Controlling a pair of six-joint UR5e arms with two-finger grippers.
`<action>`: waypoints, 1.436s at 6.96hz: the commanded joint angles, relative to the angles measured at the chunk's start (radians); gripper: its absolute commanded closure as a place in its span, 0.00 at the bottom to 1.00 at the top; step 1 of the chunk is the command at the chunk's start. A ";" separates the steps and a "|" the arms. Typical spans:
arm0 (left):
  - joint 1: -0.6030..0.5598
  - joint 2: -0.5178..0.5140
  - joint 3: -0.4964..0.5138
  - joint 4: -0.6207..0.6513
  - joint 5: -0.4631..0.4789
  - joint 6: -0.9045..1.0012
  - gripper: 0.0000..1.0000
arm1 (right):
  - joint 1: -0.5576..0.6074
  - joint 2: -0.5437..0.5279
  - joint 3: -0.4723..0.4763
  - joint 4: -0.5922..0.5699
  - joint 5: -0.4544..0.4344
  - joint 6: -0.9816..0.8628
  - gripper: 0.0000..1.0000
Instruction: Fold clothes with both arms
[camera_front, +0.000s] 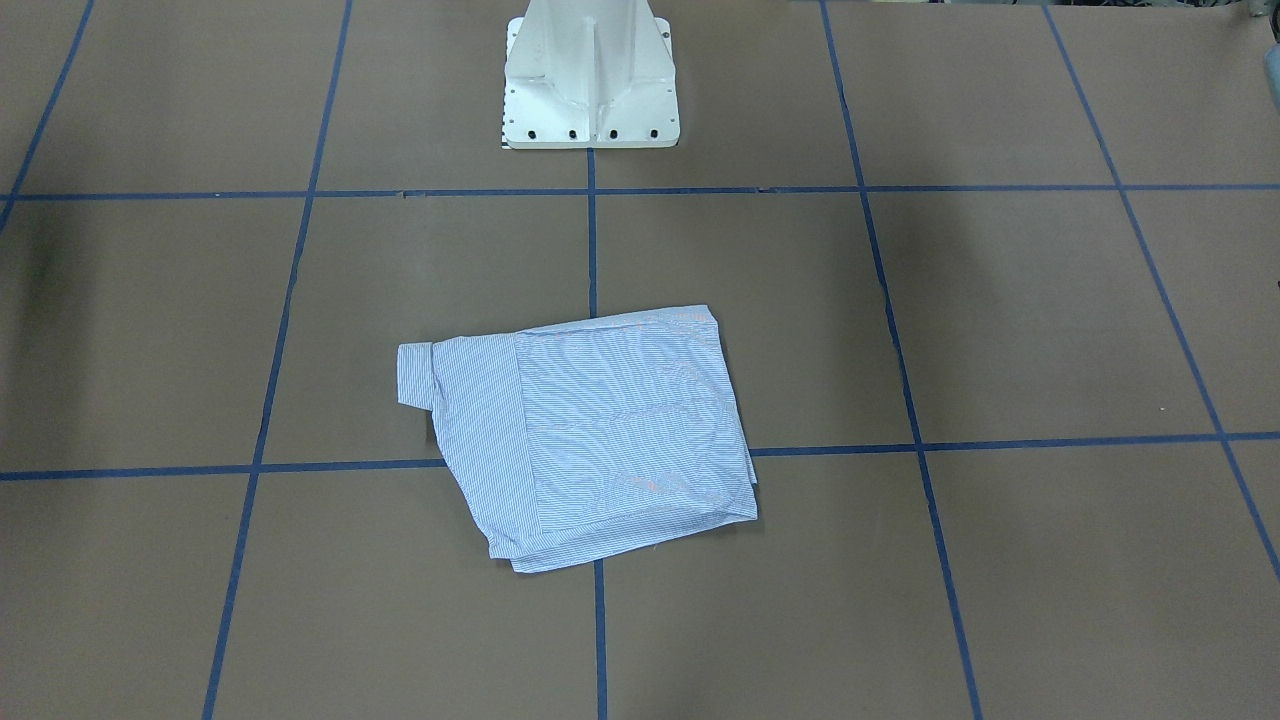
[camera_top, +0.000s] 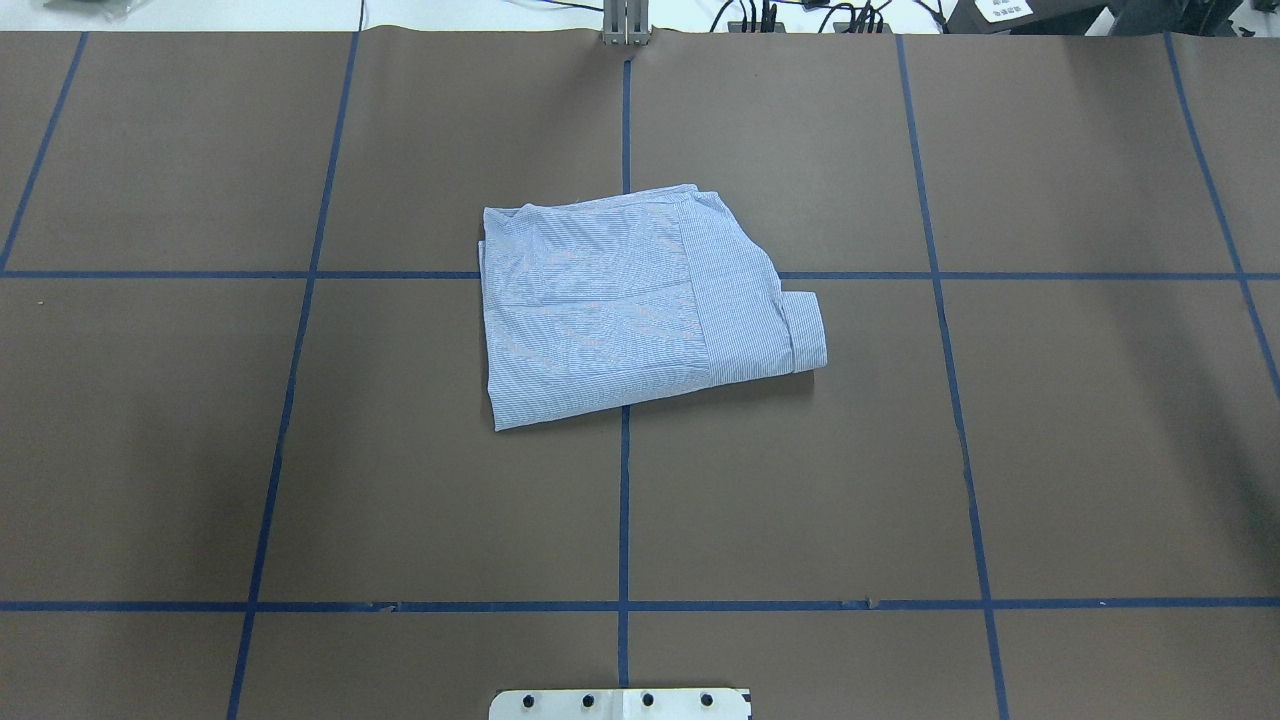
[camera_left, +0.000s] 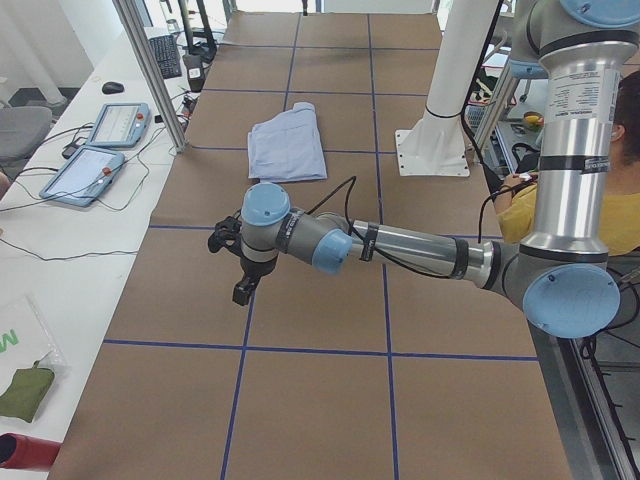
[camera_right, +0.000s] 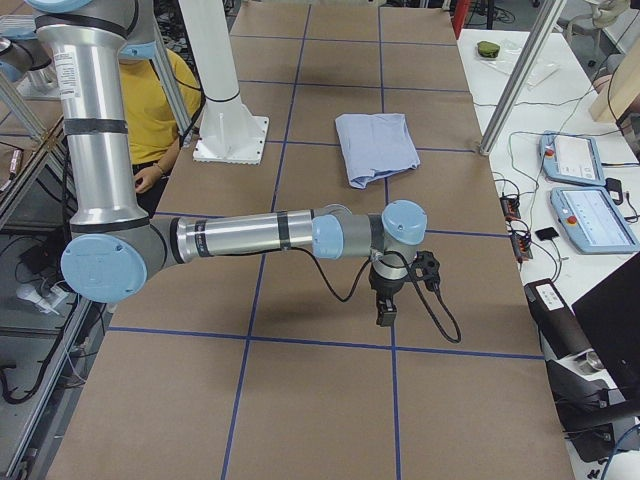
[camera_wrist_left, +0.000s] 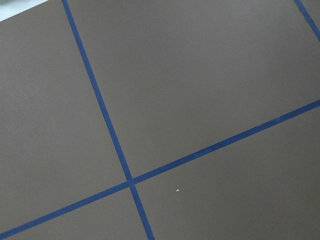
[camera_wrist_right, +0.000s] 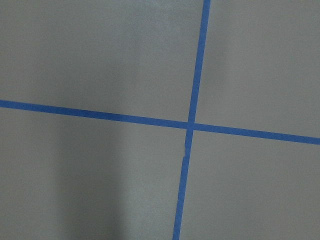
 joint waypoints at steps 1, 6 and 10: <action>0.001 -0.002 -0.014 -0.009 -0.008 -0.001 0.00 | 0.000 -0.022 0.001 0.043 0.004 -0.042 0.00; 0.003 -0.011 -0.023 -0.010 -0.015 -0.002 0.00 | 0.002 -0.034 -0.014 0.044 0.127 -0.027 0.00; 0.003 -0.011 -0.023 -0.010 -0.018 -0.001 0.00 | 0.000 -0.019 0.001 0.044 0.118 -0.030 0.00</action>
